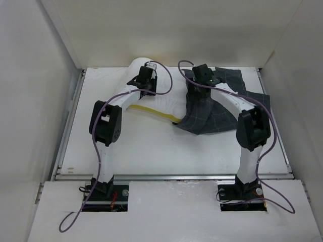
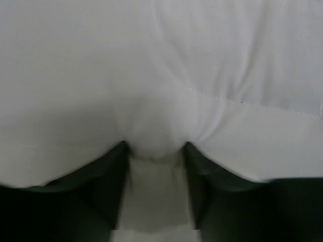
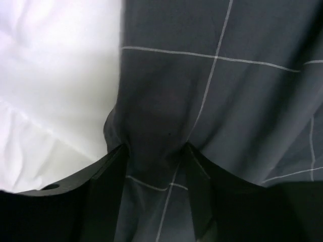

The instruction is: Put the pillow into the pillowcase

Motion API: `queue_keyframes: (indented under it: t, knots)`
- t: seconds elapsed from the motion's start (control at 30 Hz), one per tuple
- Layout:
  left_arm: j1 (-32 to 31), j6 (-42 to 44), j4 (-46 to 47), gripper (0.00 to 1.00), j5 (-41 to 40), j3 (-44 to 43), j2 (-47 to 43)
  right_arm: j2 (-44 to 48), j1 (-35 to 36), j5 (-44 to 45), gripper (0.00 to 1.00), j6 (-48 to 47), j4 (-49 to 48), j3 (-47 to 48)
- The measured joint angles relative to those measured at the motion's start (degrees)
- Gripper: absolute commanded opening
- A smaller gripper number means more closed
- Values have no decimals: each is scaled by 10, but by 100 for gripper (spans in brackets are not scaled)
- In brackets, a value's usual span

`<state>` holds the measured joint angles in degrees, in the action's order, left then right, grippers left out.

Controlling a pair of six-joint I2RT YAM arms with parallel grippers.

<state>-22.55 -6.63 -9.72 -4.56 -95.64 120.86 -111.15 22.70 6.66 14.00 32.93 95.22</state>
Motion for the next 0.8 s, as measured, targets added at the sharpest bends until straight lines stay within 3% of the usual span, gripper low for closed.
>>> queue_keyframes:
  t: [0.03,0.2,0.23,0.37,0.53,0.73,0.77,0.8]
  knots:
    - [0,3,3,2,5,0,1,-12,1,5,48,1,3,6]
    - [6,13,23,0,47,9,0,-45,4,1,15,-6,16,39]
    - [7,15,32,0,54,18,-2,-47,5,-4,0,-9,17,47]
    - [12,20,70,0,84,71,-40,-57,13,-27,0,-23,28,96]
    - [7,27,68,0,181,141,-126,-76,37,-99,0,-49,27,162]
    - [-22,29,69,0,255,174,-235,-85,61,-155,0,-71,29,202]
    - [-27,28,70,0,261,175,-256,-85,63,-149,2,-72,31,202]
    - [-32,28,73,0,261,178,-272,-85,65,-139,10,-71,34,202]
